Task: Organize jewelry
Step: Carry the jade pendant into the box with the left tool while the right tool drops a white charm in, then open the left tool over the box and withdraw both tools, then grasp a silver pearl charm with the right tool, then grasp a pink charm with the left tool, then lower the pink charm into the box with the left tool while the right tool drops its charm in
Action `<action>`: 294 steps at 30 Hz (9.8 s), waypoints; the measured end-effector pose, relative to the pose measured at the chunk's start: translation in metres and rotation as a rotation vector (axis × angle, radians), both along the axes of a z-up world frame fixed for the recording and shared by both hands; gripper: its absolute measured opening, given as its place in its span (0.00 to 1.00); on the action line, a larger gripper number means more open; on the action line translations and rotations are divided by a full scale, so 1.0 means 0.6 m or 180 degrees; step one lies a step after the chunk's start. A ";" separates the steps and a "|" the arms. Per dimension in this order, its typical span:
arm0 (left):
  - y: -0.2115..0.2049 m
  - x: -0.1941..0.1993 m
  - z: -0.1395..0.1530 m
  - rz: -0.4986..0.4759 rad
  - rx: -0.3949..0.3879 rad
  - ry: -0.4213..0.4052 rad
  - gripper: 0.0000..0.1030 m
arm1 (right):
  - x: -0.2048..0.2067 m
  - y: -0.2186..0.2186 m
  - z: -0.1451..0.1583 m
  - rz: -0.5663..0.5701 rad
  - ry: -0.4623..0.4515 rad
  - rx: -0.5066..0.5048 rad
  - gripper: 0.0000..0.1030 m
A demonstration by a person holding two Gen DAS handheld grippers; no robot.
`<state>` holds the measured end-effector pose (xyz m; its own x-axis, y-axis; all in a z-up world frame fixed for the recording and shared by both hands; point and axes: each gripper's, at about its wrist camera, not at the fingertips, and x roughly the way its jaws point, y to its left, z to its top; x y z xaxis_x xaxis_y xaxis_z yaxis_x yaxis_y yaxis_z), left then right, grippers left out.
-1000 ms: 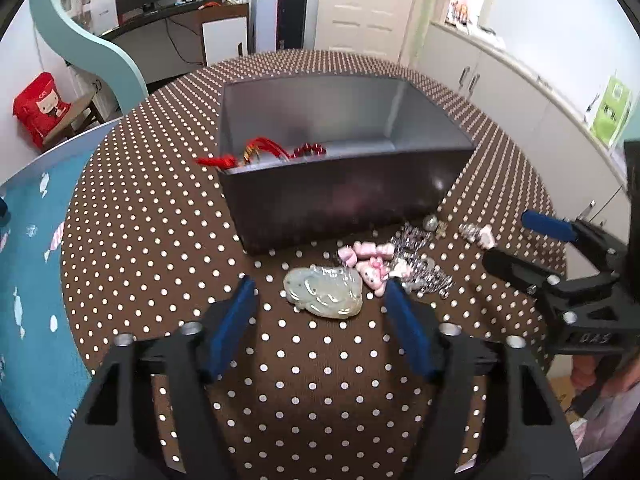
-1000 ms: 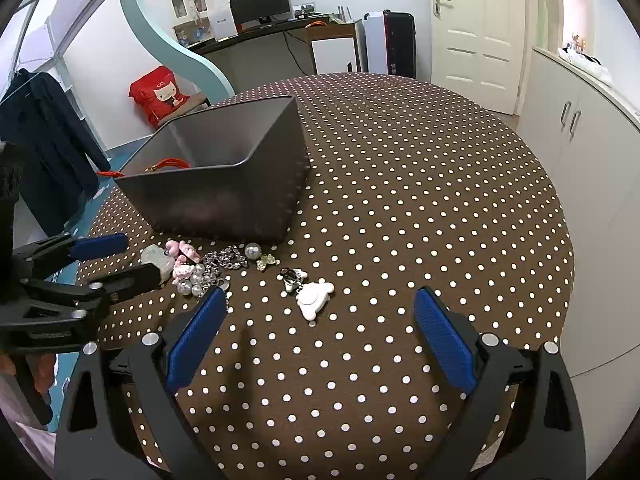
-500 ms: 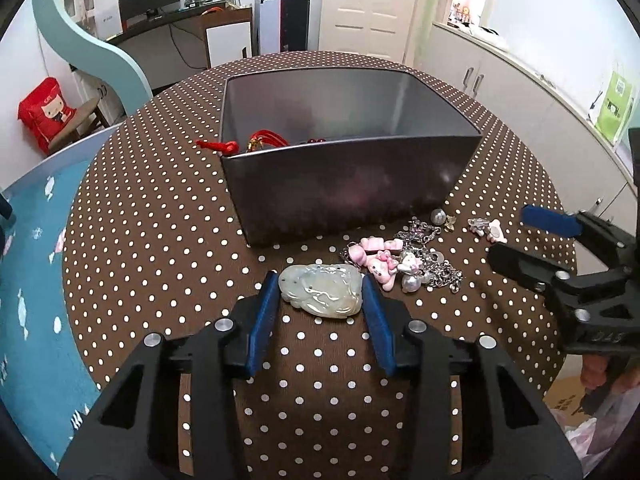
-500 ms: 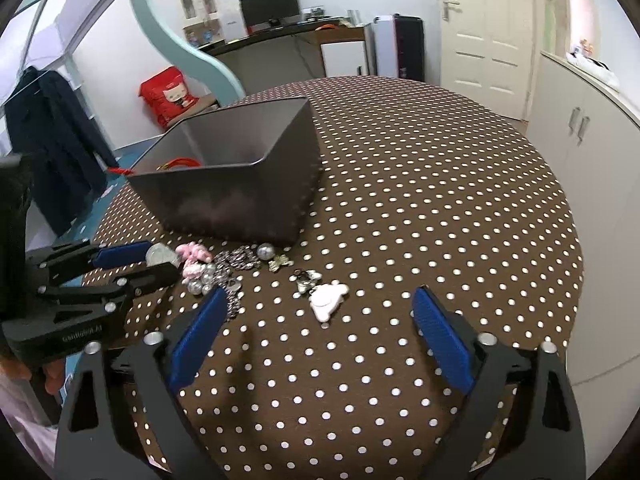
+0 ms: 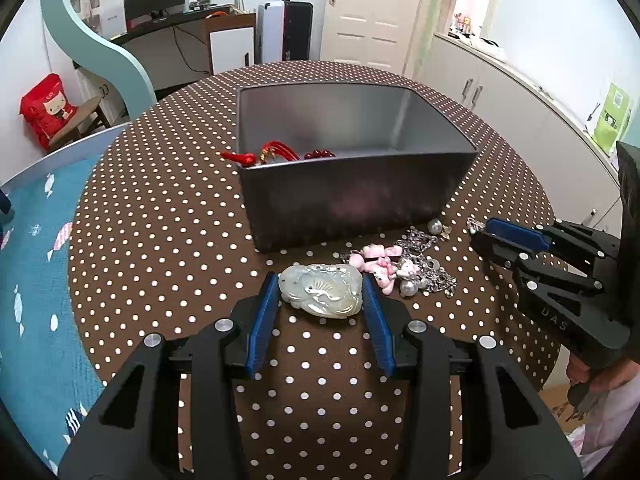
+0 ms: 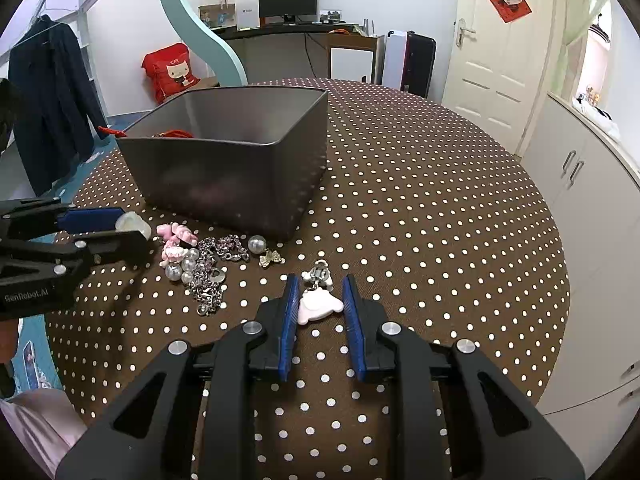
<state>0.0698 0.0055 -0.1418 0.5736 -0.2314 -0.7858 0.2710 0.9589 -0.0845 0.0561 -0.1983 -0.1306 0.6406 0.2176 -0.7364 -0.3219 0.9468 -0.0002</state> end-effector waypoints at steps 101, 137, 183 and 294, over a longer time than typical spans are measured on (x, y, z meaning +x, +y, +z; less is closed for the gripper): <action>-0.076 0.134 0.092 -0.0071 -0.0271 -0.0099 0.55 | 0.083 -0.083 0.069 -0.0430 -0.0039 0.0524 0.75; 0.016 -0.007 0.004 -0.0047 -0.0348 0.0170 0.82 | 0.035 0.056 0.003 0.0034 0.0073 0.0014 0.42; 0.003 0.039 -0.009 -0.0046 -0.0362 0.0334 0.83 | 0.041 0.018 -0.004 0.0101 0.0293 0.0346 0.10; 0.007 0.058 0.083 -0.0076 -0.0684 -0.0305 0.16 | 0.062 0.036 0.114 0.0405 -0.0246 0.0408 0.45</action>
<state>0.1048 0.0100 -0.0918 0.6356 -0.4019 -0.6591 0.3101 0.9148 -0.2588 0.0936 -0.1766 -0.0621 0.6555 0.3893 -0.6471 -0.4426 0.8924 0.0886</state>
